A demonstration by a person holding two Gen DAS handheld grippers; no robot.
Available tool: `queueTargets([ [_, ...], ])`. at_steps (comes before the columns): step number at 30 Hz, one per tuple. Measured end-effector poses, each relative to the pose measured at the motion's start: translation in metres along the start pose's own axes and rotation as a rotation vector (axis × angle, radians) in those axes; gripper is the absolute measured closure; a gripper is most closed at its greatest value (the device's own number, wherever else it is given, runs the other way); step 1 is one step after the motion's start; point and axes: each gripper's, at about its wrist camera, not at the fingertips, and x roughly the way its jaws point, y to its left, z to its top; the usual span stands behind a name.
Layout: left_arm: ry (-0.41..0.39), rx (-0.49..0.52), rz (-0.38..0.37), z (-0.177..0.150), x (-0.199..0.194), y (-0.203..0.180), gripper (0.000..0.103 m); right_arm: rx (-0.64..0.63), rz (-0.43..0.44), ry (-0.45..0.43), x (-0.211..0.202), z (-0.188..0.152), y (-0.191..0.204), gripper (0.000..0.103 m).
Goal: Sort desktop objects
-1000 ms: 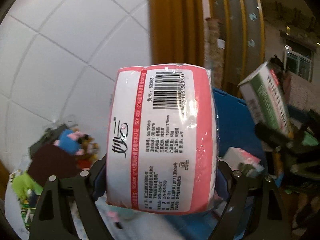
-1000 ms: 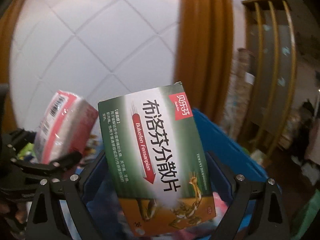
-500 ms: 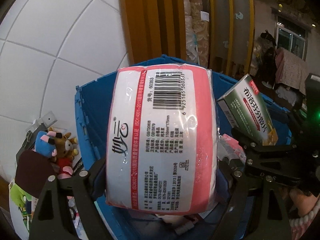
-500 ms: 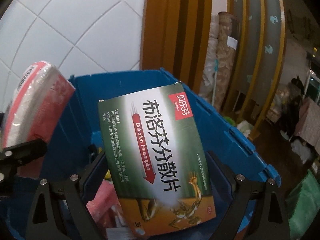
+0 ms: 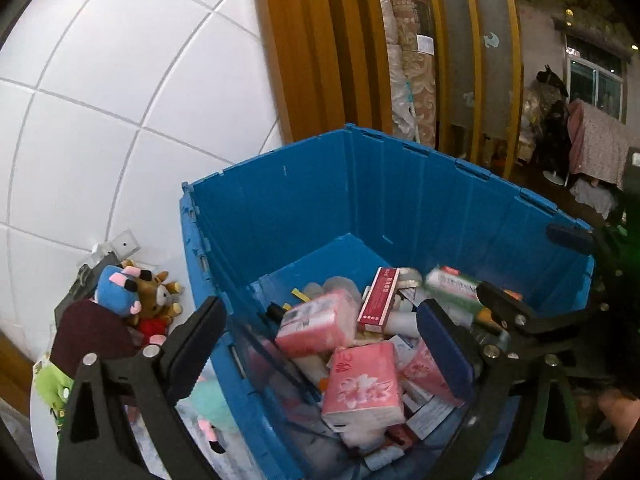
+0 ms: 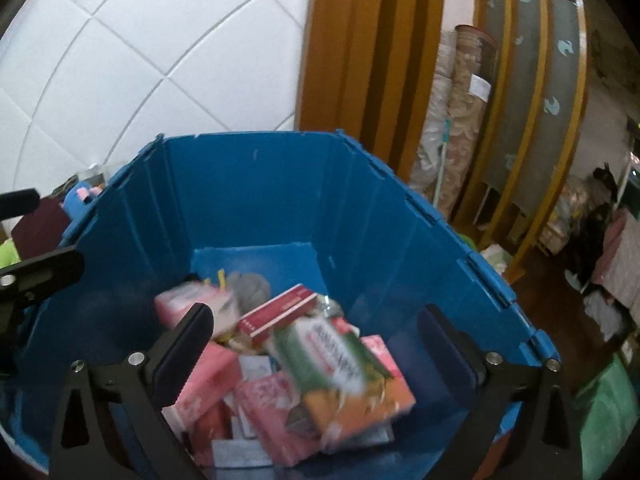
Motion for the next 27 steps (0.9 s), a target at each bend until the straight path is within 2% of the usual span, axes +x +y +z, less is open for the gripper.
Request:
queueTargets([
  [9,-0.013,-0.034,-0.004,-0.010,-0.017,0.009,0.006,-0.025,0.000,0.050,-0.017,-0.005,0.014,0.000],
  [16,-0.025,-0.062,-0.003,-0.015,-0.025,0.015,0.006,-0.035,-0.002,0.041,-0.029,-0.006,0.018,0.000],
  [27,-0.061,-0.081,-0.027,-0.017,-0.033,0.019,0.006,-0.024,-0.002,0.055,-0.026,-0.009,0.015,0.000],
])
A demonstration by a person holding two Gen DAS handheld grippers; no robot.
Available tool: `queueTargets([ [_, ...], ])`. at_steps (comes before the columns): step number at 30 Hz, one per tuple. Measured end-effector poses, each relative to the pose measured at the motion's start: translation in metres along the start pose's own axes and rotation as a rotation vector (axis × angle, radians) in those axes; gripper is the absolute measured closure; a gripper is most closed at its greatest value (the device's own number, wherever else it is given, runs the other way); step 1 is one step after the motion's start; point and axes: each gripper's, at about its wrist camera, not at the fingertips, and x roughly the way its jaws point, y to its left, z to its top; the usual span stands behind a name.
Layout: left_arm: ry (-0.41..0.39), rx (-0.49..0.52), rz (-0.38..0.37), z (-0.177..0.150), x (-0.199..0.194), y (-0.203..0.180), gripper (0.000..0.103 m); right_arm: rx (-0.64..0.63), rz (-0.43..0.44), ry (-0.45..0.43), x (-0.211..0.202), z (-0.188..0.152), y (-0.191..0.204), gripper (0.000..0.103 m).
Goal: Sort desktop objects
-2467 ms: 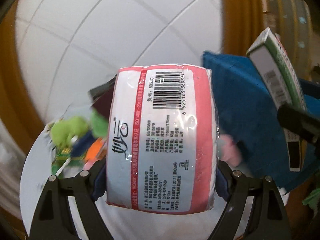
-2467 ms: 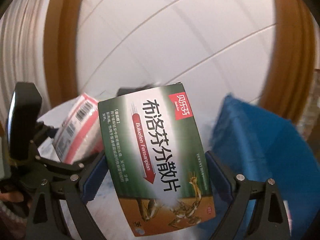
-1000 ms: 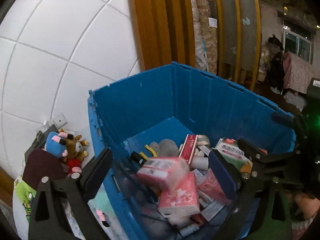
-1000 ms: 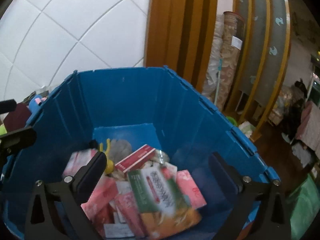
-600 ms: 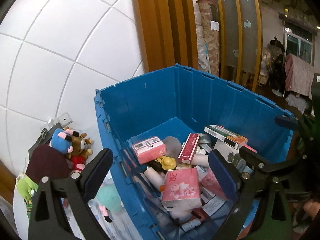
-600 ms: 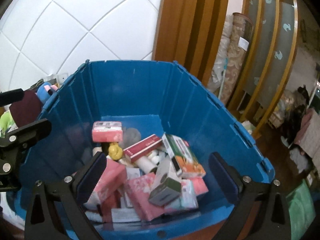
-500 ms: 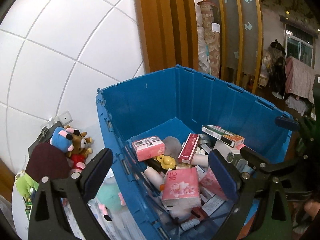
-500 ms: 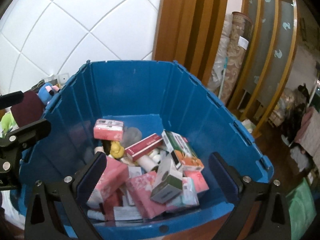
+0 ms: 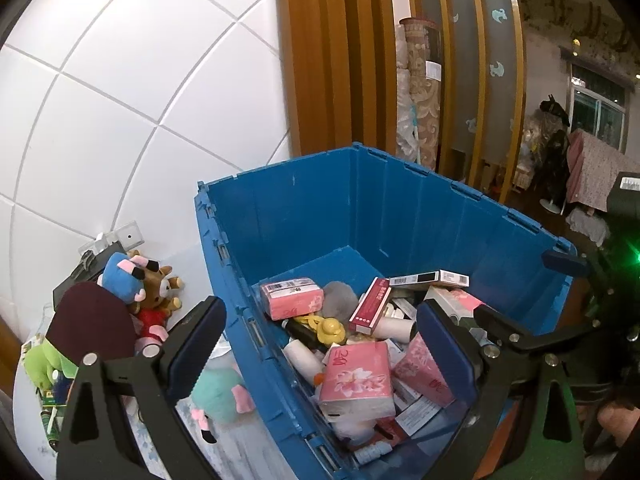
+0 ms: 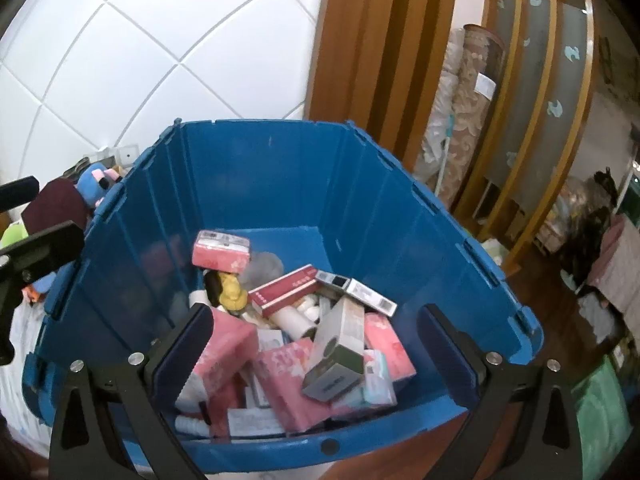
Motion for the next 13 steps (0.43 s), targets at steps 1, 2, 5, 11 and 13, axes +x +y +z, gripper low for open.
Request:
queueTargets([
  [1,0.003,0.002,-0.006,0.0000,0.0009,-0.0001,0.006,0.001,0.001,0.001,0.0000,-0.0003,-0.0003,0.000],
  [2,0.008,0.000,-0.007,-0.0001,0.0022,-0.0001,0.006,0.001,0.001,0.000,-0.0002,-0.0006,-0.0003,0.000],
  [5,0.019,0.001,-0.015,-0.0013,0.0052,-0.0011,0.006,0.000,0.001,0.000,-0.0006,-0.0007,0.0005,0.000],
  [11,-0.008,-0.011,-0.009,-0.0032,0.0015,-0.0015,0.006,0.000,0.005,0.004,0.0020,-0.0032,-0.0033,0.000],
  [13,-0.013,-0.012,-0.006,-0.0030,-0.0003,-0.0007,0.006,-0.001,0.007,0.005,0.0039,-0.0036,-0.0054,0.000],
])
